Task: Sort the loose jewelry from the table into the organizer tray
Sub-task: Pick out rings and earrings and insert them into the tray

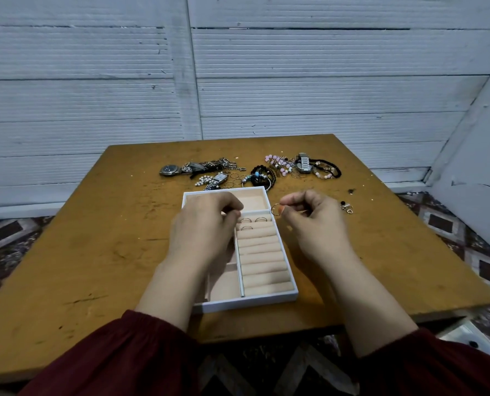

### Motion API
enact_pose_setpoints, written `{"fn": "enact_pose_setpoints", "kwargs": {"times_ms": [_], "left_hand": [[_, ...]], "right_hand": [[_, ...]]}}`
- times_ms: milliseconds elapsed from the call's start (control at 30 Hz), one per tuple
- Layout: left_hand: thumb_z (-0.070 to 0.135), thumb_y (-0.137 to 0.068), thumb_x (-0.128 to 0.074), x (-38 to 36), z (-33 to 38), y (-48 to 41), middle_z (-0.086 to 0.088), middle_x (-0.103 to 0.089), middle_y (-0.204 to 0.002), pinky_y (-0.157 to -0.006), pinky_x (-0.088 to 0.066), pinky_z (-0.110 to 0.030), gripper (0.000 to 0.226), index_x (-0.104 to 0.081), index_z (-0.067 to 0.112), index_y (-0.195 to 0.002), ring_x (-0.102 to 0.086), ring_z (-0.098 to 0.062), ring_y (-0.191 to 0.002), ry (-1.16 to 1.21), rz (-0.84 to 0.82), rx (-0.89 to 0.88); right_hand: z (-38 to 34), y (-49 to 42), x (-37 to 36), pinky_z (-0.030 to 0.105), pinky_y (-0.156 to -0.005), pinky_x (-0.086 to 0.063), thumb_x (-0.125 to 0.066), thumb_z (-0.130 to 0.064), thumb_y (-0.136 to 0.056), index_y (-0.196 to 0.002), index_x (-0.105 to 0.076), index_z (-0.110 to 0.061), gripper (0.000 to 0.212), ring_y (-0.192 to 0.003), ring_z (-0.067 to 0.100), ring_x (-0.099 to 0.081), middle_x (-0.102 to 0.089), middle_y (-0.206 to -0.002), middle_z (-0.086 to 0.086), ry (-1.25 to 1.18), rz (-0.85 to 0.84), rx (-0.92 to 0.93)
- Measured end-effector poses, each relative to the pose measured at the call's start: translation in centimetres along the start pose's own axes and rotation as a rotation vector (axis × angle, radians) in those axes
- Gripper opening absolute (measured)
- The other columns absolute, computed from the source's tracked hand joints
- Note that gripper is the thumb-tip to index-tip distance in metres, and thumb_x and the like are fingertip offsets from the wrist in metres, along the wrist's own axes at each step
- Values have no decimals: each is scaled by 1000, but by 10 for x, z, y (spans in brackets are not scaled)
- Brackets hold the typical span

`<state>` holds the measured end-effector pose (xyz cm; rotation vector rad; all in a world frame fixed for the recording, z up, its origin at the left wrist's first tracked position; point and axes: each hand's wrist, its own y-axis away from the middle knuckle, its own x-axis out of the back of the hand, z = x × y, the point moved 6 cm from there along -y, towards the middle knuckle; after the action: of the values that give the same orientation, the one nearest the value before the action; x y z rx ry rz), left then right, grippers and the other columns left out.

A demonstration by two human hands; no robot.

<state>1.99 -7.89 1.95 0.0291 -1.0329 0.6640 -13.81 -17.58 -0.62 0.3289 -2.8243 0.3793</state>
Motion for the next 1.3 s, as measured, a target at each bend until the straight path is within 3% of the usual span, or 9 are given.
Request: {"fn": "enact_pose_setpoints", "kwargs": {"times_ms": [200,367,500,767,1067,1200,1300], "left_hand": [[23,-86,-64,9,-13,0,12,-69,-87,-73,-52,-37,11,-66,34,-82,-65,-17,-80,220,66,55],[27,-85,-64,6,-17,2,7,-69,-84,-69,-51,-35,11,-64,37,-81,-63,-18,-80,166,64,77],[26,-85,-64,7,-18,2,6,-70,-86,-68,-49,-32,9,-66,34,-84,-62,-18,-80,156,66,70],[25,-86,-63,9,-19,1,11,-68,-91,-74,-51,-34,10,-68,33,-88,-62,-16,-88,171,95,56],[23,-87,-62,8,-18,1,11,-68,-92,-68,-43,-27,11,-68,32,-89,-60,-13,-86,169,77,51],[26,-87,-62,-1,-16,0,11,-68,-91,-66,-43,-28,9,-68,33,-87,-60,-13,-87,114,16,40],[31,-86,-61,-10,-15,-1,10,-66,-95,-74,-49,-32,9,-68,35,-88,-60,-17,-95,33,-35,26]], "right_hand": [[-11,7,-8,20,-57,-41,-66,-14,-85,-81,-67,-25,12,-58,-3,-52,-65,-77,-13,230,-63,105],[-16,10,-19,32,-72,-50,-65,-19,-84,-80,-65,-30,12,-81,15,-60,-66,-84,-11,439,-95,198],[-21,12,-22,27,-65,-31,-63,-24,-86,-84,-65,-33,9,-89,11,-50,-64,-90,-12,592,-93,248],[-21,12,-26,27,-65,-24,-58,-25,-90,-89,-66,-31,11,-89,9,-43,-63,-93,-11,704,-106,262],[-24,14,-25,28,-65,-25,-55,-23,-87,-92,-68,-31,16,-93,14,-48,-66,-90,-11,765,-101,280],[-23,14,-26,28,-65,-25,-54,-24,-87,-93,-68,-31,17,-95,15,-48,-66,-92,-10,780,-118,270],[-23,14,-26,28,-65,-26,-54,-24,-87,-92,-68,-31,16,-96,16,-48,-66,-93,-9,777,-129,262]]}}
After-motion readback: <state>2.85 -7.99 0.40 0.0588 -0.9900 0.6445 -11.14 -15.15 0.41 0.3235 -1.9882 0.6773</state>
